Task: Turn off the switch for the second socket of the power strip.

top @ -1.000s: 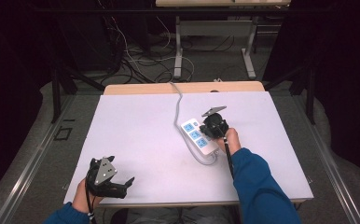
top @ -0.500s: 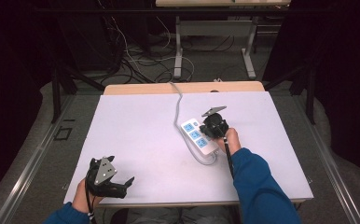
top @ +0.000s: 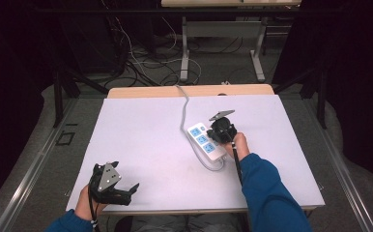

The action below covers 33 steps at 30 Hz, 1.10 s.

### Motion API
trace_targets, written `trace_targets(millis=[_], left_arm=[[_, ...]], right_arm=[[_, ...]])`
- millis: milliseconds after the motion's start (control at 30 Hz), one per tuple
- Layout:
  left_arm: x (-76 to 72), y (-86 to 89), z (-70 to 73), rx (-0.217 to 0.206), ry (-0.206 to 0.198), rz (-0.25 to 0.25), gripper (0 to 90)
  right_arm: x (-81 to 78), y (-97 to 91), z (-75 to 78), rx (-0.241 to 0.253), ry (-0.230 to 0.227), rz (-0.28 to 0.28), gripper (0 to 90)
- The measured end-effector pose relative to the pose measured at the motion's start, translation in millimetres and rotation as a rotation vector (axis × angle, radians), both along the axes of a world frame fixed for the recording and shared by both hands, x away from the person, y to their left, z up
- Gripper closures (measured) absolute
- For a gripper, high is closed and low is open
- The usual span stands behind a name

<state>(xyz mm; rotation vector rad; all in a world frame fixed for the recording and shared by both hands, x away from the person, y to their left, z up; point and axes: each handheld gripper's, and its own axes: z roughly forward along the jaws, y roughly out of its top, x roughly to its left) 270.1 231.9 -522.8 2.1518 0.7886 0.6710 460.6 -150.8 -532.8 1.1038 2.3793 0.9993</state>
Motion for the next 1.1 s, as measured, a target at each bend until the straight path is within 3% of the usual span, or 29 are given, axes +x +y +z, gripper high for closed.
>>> trace_targets(millis=[433,467,600,633,1100], left_arm=[[0.0,-0.1,0.1,0.0,-0.002,0.0,0.3],[0.0,-0.1,0.1,-0.001,-0.001,-0.001,0.3],[0.0,-0.2,0.1,0.0,-0.002,-0.002,0.3],[0.1,0.0,0.3,0.003,-0.004,-0.001,0.3],[-0.3,0.1,0.7,0.005,-0.006,-0.001,0.3]], right_arm=[[-0.2,0.0,0.3,-0.014,-0.008,0.01,90.0],[-1.0,1.6,-0.1,-0.004,-0.008,-0.008,90.0],[0.6,0.7,-1.6,0.002,-0.036,0.02,90.0],[-0.6,0.7,-0.1,-0.016,-0.015,0.013,90.0],[-1.9,2.9,-0.2,-0.028,-0.032,0.001,90.0]])
